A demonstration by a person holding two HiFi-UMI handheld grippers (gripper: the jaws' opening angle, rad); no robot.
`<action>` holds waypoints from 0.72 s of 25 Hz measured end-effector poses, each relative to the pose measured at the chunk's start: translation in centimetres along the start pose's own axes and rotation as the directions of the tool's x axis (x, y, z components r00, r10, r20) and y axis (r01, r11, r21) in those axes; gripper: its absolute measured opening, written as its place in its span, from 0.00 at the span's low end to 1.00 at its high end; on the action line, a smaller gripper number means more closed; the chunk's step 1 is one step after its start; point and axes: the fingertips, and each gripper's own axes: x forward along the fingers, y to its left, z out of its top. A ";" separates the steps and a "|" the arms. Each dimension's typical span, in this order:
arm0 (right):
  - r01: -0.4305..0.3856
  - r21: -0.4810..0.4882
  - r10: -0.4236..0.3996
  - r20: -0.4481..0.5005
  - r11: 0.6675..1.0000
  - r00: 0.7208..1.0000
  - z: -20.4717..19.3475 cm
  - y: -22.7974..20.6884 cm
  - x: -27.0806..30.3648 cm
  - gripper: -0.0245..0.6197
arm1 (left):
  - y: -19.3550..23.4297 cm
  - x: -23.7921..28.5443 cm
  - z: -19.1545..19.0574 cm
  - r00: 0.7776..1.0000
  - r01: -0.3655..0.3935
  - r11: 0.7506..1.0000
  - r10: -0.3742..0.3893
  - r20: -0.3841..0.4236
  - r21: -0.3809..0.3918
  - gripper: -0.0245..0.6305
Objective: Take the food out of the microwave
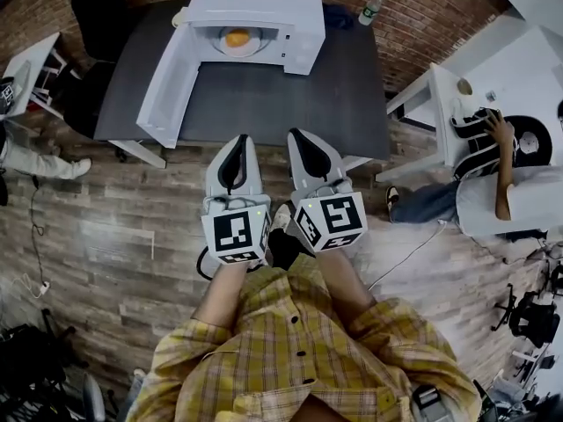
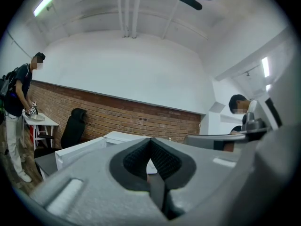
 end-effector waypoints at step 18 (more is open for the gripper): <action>-0.073 -0.012 0.073 0.032 0.997 0.997 1.0 -8.3 10.1 0.05 | 0.4 13.2 0.6 0.999 -0.040 0.998 0.040 0.014 0.050 0.04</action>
